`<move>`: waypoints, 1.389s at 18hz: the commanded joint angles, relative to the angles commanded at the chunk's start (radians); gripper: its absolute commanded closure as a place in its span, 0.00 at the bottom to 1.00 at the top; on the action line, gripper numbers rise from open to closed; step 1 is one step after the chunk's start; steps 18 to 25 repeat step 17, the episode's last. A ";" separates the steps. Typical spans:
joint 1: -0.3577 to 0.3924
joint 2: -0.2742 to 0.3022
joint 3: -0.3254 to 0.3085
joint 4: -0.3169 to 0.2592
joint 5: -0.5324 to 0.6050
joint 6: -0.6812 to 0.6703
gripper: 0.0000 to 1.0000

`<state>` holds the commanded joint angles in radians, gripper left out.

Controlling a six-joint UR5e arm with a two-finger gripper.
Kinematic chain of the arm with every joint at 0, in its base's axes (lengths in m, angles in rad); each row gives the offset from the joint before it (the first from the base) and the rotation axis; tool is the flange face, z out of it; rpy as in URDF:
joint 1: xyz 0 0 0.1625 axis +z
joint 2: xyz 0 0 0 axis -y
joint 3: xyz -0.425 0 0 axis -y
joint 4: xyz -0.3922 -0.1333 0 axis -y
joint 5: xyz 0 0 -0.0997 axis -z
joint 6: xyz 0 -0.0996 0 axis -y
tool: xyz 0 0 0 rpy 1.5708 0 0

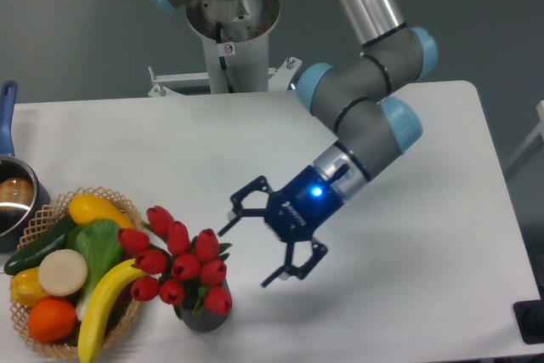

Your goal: Insert the flowers into the vase

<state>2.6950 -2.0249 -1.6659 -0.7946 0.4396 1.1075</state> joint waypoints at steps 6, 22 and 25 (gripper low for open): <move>0.060 0.051 0.037 0.003 0.392 0.101 0.00; 0.083 0.038 0.057 -0.002 1.002 0.255 0.00; 0.083 0.038 0.057 -0.002 1.002 0.255 0.00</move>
